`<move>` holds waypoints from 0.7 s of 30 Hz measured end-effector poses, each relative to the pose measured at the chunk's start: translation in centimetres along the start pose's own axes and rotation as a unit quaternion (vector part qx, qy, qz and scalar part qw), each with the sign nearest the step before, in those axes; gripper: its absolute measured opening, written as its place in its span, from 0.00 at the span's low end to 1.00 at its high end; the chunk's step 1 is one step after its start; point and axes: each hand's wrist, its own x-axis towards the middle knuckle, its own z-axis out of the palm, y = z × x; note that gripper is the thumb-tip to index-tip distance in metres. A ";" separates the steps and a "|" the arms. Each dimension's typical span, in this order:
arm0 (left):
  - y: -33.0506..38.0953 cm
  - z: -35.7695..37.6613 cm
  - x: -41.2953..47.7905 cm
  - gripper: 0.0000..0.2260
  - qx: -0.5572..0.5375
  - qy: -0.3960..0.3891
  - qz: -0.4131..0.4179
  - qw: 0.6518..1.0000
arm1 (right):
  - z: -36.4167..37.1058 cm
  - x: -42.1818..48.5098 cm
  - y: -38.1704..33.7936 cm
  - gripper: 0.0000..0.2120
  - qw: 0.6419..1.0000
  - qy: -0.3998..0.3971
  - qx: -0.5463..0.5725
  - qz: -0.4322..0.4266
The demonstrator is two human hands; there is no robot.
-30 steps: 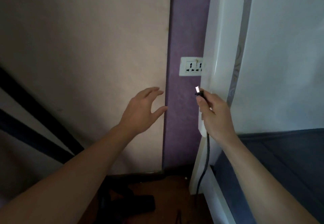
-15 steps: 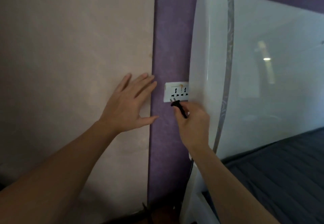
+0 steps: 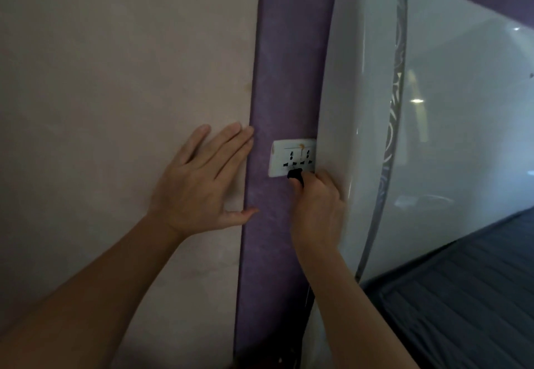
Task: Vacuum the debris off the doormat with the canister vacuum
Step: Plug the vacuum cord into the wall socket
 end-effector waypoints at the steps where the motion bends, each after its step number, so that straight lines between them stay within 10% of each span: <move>1: 0.0 0.0 0.0 0.43 0.000 0.000 0.000 1.000 | -0.1 0.1 -0.1 0.12 1.000 -0.006 -0.001 0.007; 21: -0.2 0.0 -0.1 0.40 -0.019 -0.004 -0.001 1.000 | -1.1 1.6 -0.7 0.06 0.999 -0.039 -0.033 -0.013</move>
